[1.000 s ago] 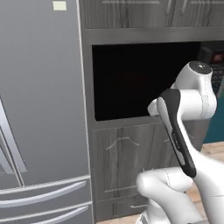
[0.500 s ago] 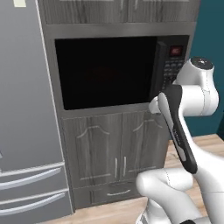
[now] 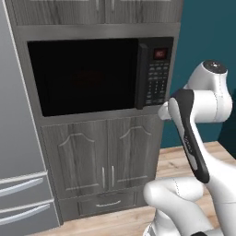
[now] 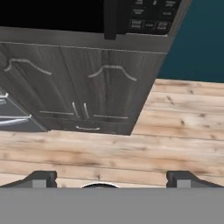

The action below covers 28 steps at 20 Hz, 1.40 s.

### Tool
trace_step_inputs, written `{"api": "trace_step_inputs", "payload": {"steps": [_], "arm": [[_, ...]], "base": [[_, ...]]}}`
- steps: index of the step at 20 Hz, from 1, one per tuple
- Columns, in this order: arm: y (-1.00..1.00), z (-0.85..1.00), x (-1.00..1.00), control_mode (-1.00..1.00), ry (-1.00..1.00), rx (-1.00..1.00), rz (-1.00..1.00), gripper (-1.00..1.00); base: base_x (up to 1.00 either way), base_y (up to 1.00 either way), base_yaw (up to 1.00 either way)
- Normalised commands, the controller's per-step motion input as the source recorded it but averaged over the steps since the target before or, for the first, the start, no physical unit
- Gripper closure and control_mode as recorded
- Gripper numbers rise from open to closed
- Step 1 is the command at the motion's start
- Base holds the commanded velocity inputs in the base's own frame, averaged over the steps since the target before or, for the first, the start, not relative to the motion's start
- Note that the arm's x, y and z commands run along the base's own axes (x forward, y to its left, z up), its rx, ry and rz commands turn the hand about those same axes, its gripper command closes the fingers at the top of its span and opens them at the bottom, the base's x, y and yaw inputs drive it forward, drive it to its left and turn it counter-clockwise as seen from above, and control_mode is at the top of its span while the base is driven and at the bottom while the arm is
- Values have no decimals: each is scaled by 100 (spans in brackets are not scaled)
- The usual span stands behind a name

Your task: The microwave is finished heating the fish and carrot. Take the bowl containing the food and place it on the dining counter.

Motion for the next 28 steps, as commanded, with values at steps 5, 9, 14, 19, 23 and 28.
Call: {"api": "trace_step_inputs", "payload": {"steps": [5, 9, 14, 19, 23, 28], "arm": [[0, 0, 1, -100, -1, 0, 0, -100], [0, 22, 8, -100, -22, 0, 0, -100], [7, 25, 45, -100, -34, 3, -3, -100], [6, 9, 66, -100, -32, 4, -1, -100], [0, 0, 82, -100, -14, 1, -1, -100], [15, -3, 73, -100, -17, 0, -6, -100]], "base": [[0, 0, 0], [0, 0, 0], [0, 0, 0], [0, 0, 0], [0, 0, 0], [0, 0, 0]]}}
